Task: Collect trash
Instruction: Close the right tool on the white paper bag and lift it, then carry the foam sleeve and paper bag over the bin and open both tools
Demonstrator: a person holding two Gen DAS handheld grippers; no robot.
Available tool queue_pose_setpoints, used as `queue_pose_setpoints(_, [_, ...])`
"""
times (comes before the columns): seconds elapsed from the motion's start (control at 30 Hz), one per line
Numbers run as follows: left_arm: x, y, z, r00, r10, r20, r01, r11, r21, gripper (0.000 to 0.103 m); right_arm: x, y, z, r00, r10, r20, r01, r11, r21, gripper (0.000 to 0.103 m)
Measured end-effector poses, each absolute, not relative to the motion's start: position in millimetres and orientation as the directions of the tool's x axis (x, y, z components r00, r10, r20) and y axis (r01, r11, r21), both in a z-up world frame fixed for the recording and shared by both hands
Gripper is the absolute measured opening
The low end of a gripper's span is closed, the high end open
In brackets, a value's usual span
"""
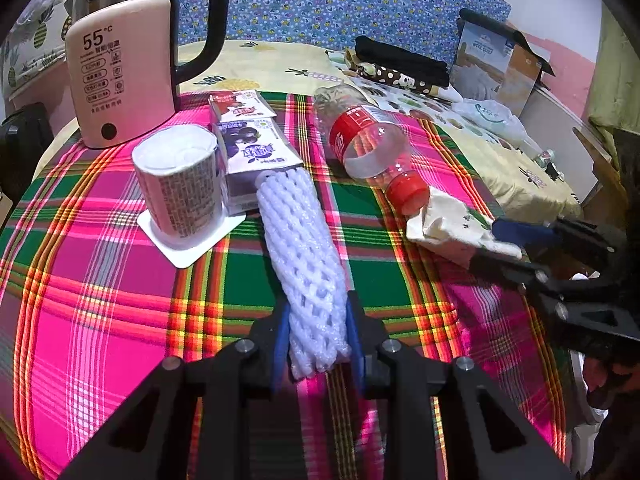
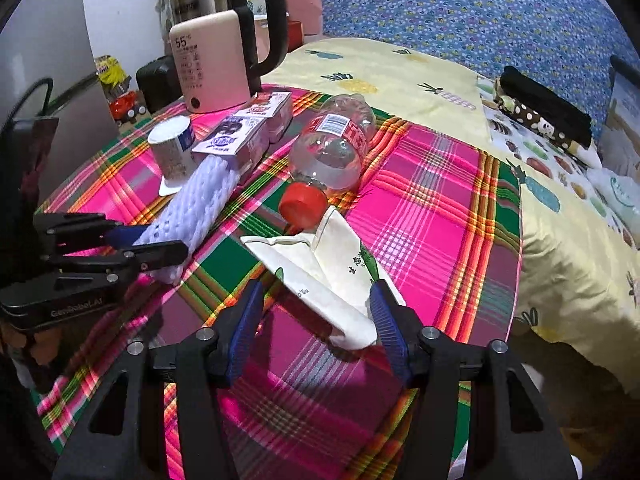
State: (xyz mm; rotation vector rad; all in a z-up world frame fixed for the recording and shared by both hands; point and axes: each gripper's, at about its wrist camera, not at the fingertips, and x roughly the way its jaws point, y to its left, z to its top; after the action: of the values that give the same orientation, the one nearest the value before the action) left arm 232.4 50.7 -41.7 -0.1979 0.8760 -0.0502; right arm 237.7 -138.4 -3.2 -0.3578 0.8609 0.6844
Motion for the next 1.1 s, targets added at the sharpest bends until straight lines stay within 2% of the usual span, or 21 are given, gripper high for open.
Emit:
queue_pose_setpoints(0.03, [232.6, 49.1, -41.5, 0.640, -0.124, -0.758, -0.038, 0.981, -0.192, 0.028, 237.6, -137.5, -3.8, 0.462, 0.392, -0.795, -0.675, 0.737, -0.029, 0.023])
queue_pose_setpoints(0.17, [225.4, 45.3, -41.2, 0.643, -0.135, -0.754, -0.026, 0.980, -0.198, 0.028, 231.3, -140.4, -2.4, 0.483, 0.367, -0.795, -0.649, 0.759, -0.043, 0.015])
queue_pose_setpoints(0.63, [177.6, 13.6, -32.6, 0.647, -0.198, -0.736, 0.066, 0.977, -0.205, 0.027, 171.5, -165.1, 7.9, 0.519, 0.426, -0.741, -0.548, 0.831, 0.094, 0.015])
queue_pose_setpoints(1.1, [142.5, -29.7, -13.8, 0.657, -0.232, -0.718, 0.147, 0.973, -0.180, 0.027, 120.7, -199.2, 12.1, 0.567, 0.417, -0.711, -0.449, 0.880, 0.158, 0.015])
